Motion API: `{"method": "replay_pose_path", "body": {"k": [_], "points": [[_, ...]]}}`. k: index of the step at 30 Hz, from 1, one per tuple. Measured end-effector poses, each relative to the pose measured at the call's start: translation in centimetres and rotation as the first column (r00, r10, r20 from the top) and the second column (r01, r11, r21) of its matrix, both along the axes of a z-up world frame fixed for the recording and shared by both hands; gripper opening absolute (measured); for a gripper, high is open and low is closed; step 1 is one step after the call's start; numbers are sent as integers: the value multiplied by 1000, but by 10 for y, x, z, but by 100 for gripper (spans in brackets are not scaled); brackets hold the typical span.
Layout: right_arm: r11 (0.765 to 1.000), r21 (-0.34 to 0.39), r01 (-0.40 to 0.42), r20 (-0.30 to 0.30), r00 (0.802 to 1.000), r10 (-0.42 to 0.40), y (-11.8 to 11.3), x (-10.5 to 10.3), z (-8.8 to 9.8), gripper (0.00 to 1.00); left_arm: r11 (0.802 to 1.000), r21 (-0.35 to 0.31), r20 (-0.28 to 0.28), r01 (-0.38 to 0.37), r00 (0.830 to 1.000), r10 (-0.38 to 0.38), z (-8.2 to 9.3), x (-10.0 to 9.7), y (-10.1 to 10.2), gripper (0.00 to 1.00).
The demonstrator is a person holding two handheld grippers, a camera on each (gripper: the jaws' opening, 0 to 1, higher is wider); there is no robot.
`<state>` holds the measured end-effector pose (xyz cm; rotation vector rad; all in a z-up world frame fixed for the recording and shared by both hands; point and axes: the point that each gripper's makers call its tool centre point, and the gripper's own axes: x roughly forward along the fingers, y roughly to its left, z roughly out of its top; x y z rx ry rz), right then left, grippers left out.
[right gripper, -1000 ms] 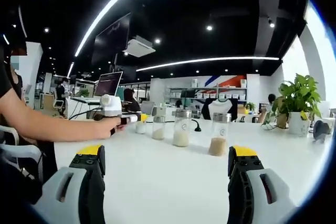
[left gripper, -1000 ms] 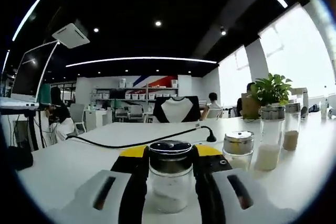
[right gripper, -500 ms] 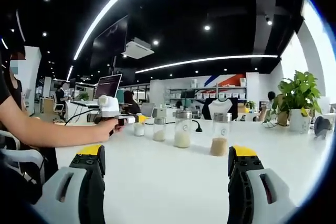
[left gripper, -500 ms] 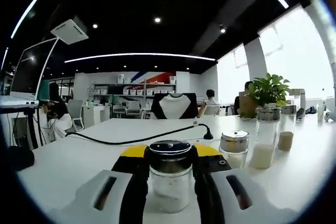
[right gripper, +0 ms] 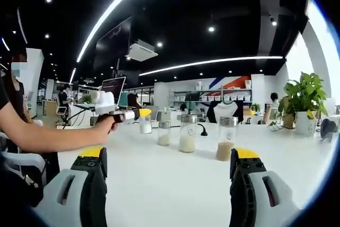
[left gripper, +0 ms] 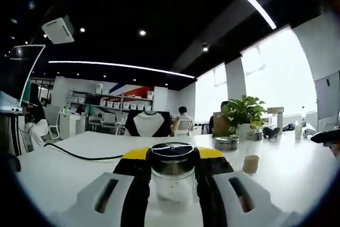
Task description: Rotate the seasoning bottle until the label or dispensing opening points toward the visible target arrow and the bottle remains upright within the marked orientation range
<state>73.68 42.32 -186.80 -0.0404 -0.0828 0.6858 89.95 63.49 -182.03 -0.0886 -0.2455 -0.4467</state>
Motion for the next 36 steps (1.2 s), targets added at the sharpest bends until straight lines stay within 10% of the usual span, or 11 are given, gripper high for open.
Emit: {"method": "replay_pose_path", "body": {"k": [11,23,29,36], "points": [[1000,-9,-14,-14,1000,14,2,10,-5,97,934,24,-11,357,934,-357,-2,-33,-78,33],[995,-75,-69,-13,998,69,19,20,-15,82,759,24,-50,651,759,-649,-11,-80,-155,33],[992,-106,-73,0,997,74,24,23,-21,71,642,8,-80,767,641,-764,-18,-112,-185,33],[994,-79,-69,-25,997,68,20,27,-24,54,651,45,-111,757,652,-750,-25,-126,-202,33]]}}
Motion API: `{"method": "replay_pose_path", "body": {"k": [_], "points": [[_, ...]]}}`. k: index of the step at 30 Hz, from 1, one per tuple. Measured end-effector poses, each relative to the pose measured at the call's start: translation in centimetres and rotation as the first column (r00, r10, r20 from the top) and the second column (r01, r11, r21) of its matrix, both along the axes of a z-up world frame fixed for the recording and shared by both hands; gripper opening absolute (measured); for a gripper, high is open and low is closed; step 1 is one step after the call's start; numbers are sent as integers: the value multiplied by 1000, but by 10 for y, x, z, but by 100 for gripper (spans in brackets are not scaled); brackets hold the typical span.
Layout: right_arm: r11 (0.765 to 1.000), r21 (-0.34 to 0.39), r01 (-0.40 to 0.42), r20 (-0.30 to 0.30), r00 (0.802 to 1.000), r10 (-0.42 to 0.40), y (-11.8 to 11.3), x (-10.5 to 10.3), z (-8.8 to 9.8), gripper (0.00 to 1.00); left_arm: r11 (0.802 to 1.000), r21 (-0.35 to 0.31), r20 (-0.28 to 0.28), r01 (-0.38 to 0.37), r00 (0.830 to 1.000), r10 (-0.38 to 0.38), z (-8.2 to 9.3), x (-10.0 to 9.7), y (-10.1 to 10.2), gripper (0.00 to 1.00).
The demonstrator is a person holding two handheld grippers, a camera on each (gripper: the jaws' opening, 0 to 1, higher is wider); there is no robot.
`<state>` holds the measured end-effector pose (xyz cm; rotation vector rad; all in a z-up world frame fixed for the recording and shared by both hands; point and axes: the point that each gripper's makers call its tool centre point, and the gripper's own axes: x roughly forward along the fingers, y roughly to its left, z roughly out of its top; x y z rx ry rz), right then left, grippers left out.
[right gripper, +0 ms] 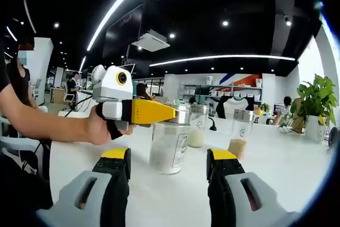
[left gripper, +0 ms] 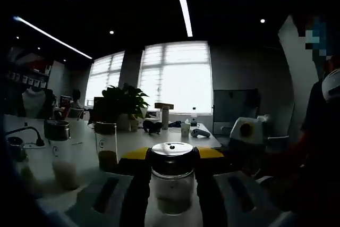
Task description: Rotate the seasoning bottle until the label or dispensing opening points toward the visible target arrow and the bottle remains upright within the marked orientation range
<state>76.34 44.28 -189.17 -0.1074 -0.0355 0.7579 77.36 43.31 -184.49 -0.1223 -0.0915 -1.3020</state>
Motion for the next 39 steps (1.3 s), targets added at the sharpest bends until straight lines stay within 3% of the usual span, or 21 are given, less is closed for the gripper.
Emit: {"method": "replay_pose_path", "body": {"k": [5,8,11,12,14,16,18,20,22,24,28,31,33,39], "points": [[1000,9,7,-19,1000,-7,1,3,-3,51,1000,15,6,18,1000,-18,-5,-10,-10,33],[1000,-21,21,-6,1000,-21,1,4,-6,48,999,13,-1,39,999,-39,-5,-14,-11,33],[1000,-30,-1,-3,1000,0,4,2,-7,34,999,-4,-19,52,998,-52,-4,-16,-12,33],[999,-16,-37,-17,999,36,9,-3,-7,32,999,-6,-18,40,999,-40,-4,-16,-12,33],[1000,-21,-8,-3,1000,8,6,-2,-4,32,1000,-2,-32,11,999,-11,-5,-16,-14,33],[1000,-2,-7,-48,999,7,6,-3,-8,31,998,13,-56,-68,996,68,-10,-10,-12,33],[1000,-12,8,-66,998,-9,6,-2,-11,31,988,35,-42,-148,988,149,-15,-8,-11,33],[999,-36,31,-63,997,-33,7,-2,-13,31,977,33,31,-213,977,212,-15,-11,-11,33],[995,-65,75,-12,997,-76,4,0,-10,30,963,21,80,-268,961,266,-12,-13,-10,33],[995,-47,88,-4,996,-88,4,-2,-7,30,954,-6,80,-299,951,299,-9,-13,-9,33],[994,-23,104,-2,995,-104,1,-2,-4,30,925,-98,-51,-367,930,364,-6,-5,-2,33],[992,-36,125,5,992,-125,1,-1,-5,29,906,-86,-131,-415,906,403,-12,1,3,33],[988,-44,145,23,989,-144,0,-1,-4,29,893,-108,-131,-437,897,423,-10,1,1,33],[989,-39,142,40,989,-140,-1,-1,-1,29,873,-92,-116,-479,876,468,-8,0,0,35]]}}
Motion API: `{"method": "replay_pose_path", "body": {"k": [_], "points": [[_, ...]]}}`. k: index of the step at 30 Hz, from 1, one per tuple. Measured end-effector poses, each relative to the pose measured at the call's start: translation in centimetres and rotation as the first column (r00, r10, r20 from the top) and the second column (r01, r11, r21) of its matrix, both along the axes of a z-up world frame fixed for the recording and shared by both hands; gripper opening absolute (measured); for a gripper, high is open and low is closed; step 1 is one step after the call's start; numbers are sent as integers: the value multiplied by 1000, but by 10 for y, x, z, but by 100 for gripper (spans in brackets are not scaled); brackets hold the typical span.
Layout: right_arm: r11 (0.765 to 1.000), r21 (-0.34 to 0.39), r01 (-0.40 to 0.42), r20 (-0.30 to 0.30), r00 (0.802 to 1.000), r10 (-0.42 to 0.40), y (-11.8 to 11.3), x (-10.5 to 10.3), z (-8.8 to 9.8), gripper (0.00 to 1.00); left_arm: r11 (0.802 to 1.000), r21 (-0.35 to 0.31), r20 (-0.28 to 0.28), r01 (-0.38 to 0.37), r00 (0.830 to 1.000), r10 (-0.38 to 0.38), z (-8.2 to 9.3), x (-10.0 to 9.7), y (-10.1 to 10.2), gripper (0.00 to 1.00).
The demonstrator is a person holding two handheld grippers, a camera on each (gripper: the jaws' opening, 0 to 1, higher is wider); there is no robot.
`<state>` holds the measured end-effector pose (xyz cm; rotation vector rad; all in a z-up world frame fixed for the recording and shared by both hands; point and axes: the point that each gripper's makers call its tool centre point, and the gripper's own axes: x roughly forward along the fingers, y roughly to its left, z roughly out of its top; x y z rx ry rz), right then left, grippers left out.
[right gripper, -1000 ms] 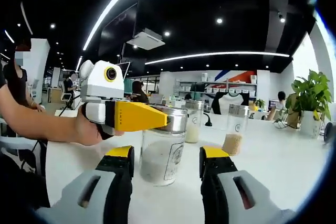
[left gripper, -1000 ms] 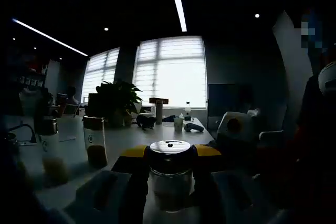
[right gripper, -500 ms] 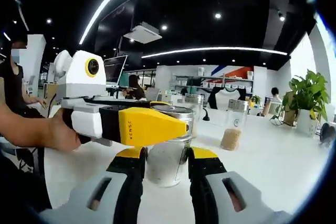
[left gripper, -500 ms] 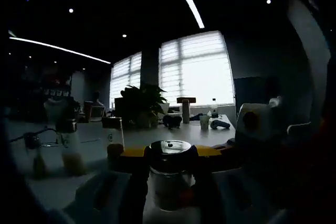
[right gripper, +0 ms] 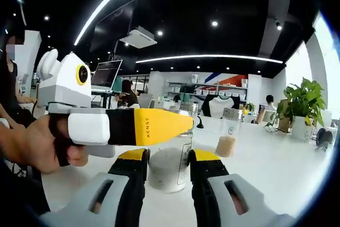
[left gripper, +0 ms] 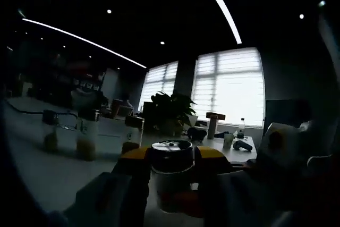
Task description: Rotate the seasoning bottle until the label or dispensing opening points toward the visible target arrow and the bottle remains upright within the marked orientation range
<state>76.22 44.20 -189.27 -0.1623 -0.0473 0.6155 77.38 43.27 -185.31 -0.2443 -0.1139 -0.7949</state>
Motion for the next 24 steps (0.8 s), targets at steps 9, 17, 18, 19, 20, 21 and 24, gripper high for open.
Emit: {"method": "replay_pose_path", "body": {"k": [9,17,18,19,20,21,24], "points": [[999,4,-49,48,998,48,5,-5,6,30,999,-36,-42,-21,999,19,1,1,9,35],[977,86,-193,1,981,194,15,-13,7,31,987,73,18,144,989,-146,6,-15,9,35],[975,84,-207,-13,978,209,17,-13,5,31,982,93,34,163,985,-167,7,-19,8,35],[972,83,-219,-27,975,222,19,-14,2,31,978,107,47,179,982,-185,7,-22,7,35],[969,85,-232,-41,971,237,21,-15,0,32,971,122,59,205,975,-213,7,-26,6,35],[966,89,-242,-51,968,247,22,-16,-1,32,967,124,65,223,970,-232,8,-29,6,35],[948,114,-296,-84,948,306,27,-22,-3,33,946,146,80,291,949,-304,8,-38,4,35]]}}
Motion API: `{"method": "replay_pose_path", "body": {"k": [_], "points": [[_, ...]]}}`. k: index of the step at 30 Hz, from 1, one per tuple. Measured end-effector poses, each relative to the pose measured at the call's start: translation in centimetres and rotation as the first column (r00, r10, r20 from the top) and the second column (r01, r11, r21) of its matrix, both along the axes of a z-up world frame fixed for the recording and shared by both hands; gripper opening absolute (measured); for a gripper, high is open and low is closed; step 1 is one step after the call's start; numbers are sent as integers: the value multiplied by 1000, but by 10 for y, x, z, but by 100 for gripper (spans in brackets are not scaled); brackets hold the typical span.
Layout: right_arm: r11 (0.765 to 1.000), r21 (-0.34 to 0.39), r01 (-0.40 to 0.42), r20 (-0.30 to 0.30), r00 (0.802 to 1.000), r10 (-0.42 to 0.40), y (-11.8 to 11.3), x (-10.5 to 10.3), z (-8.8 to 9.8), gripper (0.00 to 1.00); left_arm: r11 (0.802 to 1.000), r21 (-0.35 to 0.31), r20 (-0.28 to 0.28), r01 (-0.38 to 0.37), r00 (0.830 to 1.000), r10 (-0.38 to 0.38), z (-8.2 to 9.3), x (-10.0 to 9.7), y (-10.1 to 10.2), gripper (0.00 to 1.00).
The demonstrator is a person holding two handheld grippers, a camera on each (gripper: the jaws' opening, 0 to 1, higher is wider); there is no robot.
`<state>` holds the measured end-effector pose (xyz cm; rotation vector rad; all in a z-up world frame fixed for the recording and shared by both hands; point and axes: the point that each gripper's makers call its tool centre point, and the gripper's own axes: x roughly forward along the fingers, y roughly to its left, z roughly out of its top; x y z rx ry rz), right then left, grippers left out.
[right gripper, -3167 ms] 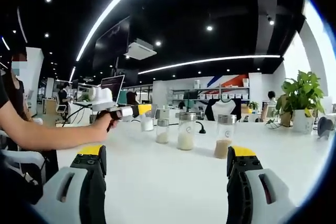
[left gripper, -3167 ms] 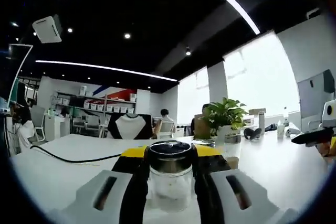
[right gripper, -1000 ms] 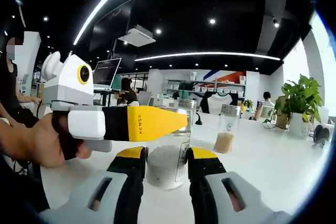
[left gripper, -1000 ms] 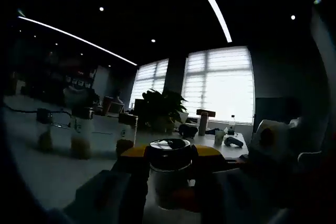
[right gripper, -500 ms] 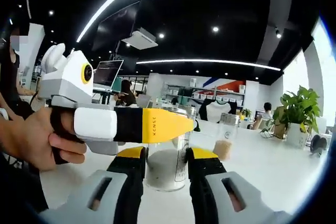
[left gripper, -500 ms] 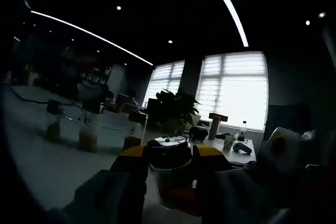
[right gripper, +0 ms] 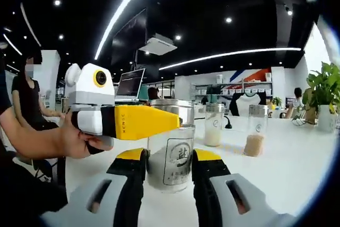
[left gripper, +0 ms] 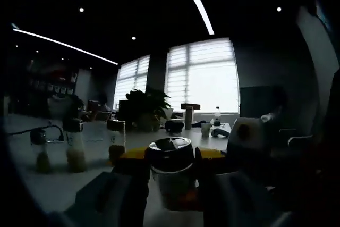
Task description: Rotate the seasoning bottle until the label or dispensing opening points toward the visible target arrow and the bottle remains upright within the marked orientation range
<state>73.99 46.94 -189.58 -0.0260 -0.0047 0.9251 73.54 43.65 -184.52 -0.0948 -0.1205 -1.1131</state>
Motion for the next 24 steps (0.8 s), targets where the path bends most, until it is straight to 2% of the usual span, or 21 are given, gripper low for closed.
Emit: {"method": "replay_pose_path", "body": {"k": [2,3,5,6,8,11,14,16,19,20,24], "points": [[1000,-4,-26,-25,999,25,3,-4,-3,33,996,48,24,72,997,-73,-3,-9,-2,35],[1000,-9,-17,-24,1000,16,3,-3,-3,33,996,53,24,69,997,-70,-3,-9,-1,35],[999,-42,22,29,999,-21,2,-2,-1,33,998,28,8,58,998,-58,-1,-8,0,35],[999,-39,30,36,999,-28,3,-4,1,32,999,4,-6,51,999,-50,1,-8,0,35],[998,-41,46,41,998,-45,2,-4,1,32,1000,-30,-54,8,999,-9,3,-5,1,36],[989,-58,138,80,988,-133,-7,5,3,32,996,-47,-126,-78,989,71,0,2,0,35],[980,-27,195,105,976,-191,-14,8,10,32,985,-67,-138,-162,979,152,3,3,-5,35],[971,-21,237,137,963,-232,-18,10,14,32,977,-59,-112,-206,974,199,5,4,-8,36],[965,-37,260,155,955,-252,-20,13,12,32,969,-28,-82,-246,966,243,4,7,-12,36],[965,-39,260,149,956,-252,-21,14,12,33,969,-18,-83,-245,967,243,3,9,-13,36],[988,11,154,74,985,-155,-18,10,11,32,984,43,-17,-173,985,174,2,7,-14,35]]}}
